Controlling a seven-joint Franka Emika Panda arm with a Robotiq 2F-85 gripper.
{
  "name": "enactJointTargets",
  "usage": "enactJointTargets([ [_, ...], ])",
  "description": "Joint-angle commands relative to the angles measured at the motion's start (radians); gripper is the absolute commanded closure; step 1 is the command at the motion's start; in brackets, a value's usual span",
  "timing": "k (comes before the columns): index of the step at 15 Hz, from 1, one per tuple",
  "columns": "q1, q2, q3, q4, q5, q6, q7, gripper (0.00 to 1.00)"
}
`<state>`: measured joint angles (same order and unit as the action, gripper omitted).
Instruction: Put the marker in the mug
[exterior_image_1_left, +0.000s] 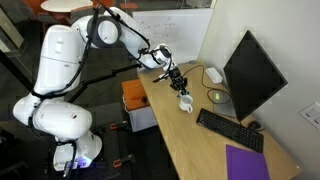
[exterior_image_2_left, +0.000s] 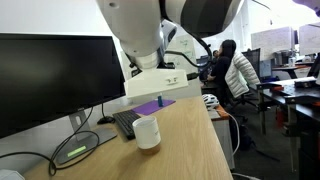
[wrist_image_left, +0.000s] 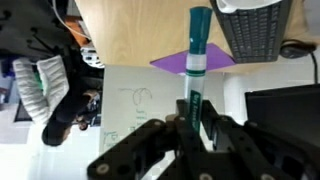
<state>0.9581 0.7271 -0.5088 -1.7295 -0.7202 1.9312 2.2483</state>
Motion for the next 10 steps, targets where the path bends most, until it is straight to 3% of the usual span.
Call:
enactJointTargets([
  [1, -0.092, 0.115, 0.118, 0.180, -0.125, -0.226, 0.063, 0.95],
  [6, -0.207, 0.261, 0.267, 0.386, -0.252, -0.413, 0.045, 0.95],
  [10, -0.261, 0.388, 0.322, 0.539, -0.320, -0.473, 0.063, 0.95],
])
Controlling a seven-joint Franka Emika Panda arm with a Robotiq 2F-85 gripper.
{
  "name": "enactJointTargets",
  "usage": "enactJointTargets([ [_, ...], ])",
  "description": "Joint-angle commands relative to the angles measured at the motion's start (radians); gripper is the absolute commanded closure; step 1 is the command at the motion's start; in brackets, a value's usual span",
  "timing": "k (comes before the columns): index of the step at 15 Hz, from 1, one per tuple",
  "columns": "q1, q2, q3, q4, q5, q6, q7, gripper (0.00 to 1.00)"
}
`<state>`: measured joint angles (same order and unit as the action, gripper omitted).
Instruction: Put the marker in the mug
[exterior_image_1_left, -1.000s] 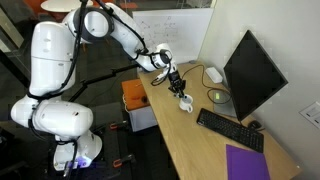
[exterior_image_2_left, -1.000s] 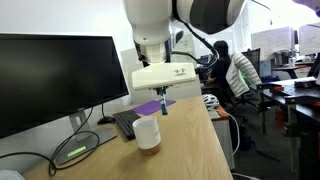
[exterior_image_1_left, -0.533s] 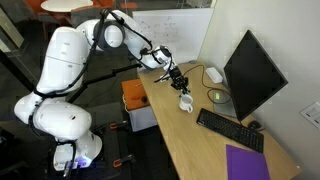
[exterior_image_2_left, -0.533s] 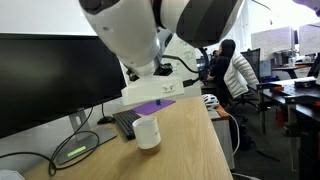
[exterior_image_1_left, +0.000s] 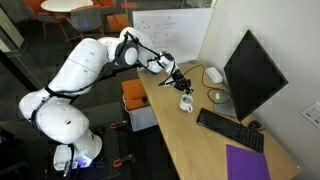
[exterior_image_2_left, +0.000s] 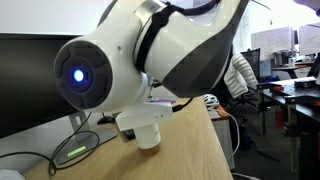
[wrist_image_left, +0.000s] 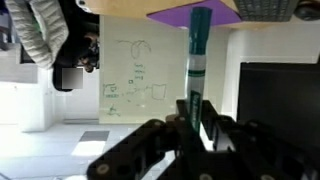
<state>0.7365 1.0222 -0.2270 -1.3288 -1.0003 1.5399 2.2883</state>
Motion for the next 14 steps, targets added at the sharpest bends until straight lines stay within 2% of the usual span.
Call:
enactJointTargets([
  [1, -0.047, 0.123, 0.048, 0.172, -0.056, -0.085, 0.025, 0.95],
  [7, -0.058, 0.260, 0.074, 0.336, -0.081, -0.099, 0.002, 0.95],
  [8, -0.042, 0.274, 0.049, 0.344, -0.061, -0.094, -0.007, 0.95],
  [9, -0.041, 0.286, 0.047, 0.359, -0.063, -0.101, -0.004, 0.54],
  [10, -0.040, 0.295, 0.046, 0.369, -0.065, -0.108, -0.006, 0.53],
  [14, -0.056, 0.272, 0.064, 0.377, -0.046, -0.095, -0.011, 0.24],
])
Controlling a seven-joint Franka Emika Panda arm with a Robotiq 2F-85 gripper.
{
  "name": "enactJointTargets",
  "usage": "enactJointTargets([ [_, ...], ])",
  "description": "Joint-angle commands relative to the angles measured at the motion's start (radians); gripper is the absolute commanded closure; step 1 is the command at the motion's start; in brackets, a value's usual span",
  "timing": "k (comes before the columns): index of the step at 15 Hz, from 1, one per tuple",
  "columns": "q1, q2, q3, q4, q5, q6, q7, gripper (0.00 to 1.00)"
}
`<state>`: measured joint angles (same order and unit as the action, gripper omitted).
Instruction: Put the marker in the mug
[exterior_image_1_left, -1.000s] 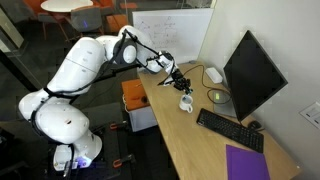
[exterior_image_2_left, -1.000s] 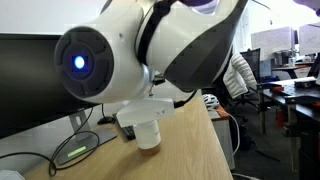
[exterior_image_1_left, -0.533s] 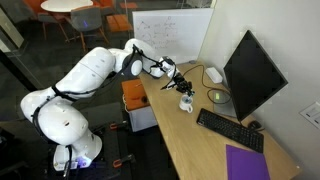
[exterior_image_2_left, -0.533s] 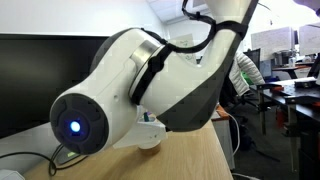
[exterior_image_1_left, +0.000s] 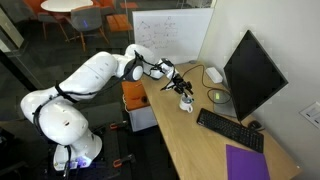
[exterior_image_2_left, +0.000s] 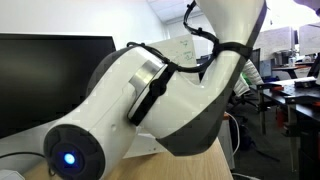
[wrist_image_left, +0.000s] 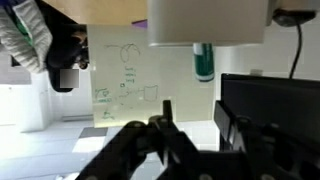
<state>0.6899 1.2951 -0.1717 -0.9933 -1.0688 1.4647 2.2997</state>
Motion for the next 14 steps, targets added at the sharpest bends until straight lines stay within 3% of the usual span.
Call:
enactJointTargets([
  [1, -0.020, -0.024, 0.021, 0.032, 0.033, 0.003, -0.032, 0.16],
  [3, -0.052, -0.071, 0.057, 0.015, 0.061, 0.078, -0.074, 0.02],
  [4, -0.066, -0.081, 0.066, 0.019, 0.079, 0.095, -0.094, 0.00],
  [14, -0.280, -0.252, 0.231, -0.101, 0.265, 0.374, -0.268, 0.00],
])
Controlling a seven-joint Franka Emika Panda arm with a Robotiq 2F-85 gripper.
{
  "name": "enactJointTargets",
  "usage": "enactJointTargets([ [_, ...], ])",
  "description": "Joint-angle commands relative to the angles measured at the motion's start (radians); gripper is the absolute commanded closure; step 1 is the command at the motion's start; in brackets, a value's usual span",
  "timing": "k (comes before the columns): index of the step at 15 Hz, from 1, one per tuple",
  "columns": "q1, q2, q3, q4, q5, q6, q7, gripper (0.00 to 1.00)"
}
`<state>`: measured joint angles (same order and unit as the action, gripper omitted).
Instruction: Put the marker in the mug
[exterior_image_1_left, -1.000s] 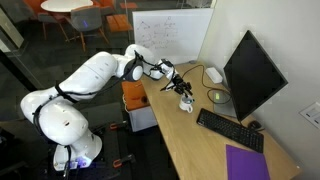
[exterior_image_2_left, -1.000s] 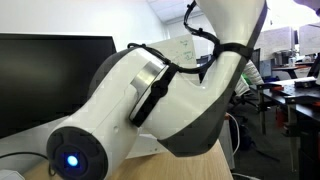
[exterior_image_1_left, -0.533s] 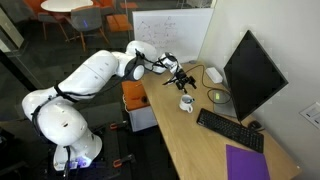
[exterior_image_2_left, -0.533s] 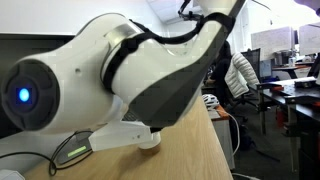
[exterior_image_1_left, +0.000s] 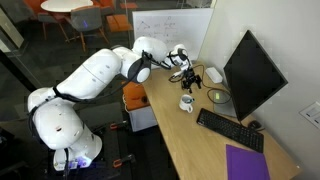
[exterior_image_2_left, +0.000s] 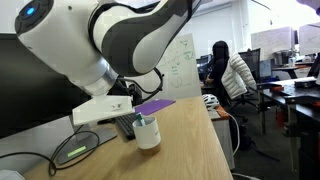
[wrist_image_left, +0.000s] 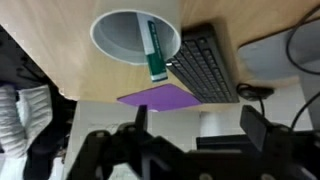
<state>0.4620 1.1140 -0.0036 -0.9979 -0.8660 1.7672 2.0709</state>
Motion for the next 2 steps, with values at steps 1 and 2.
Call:
enactJointTargets([
  [1, -0.070, -0.082, 0.087, -0.112, 0.087, 0.090, -0.051, 0.00],
  [2, -0.089, -0.092, 0.112, -0.127, 0.112, 0.108, -0.067, 0.00],
])
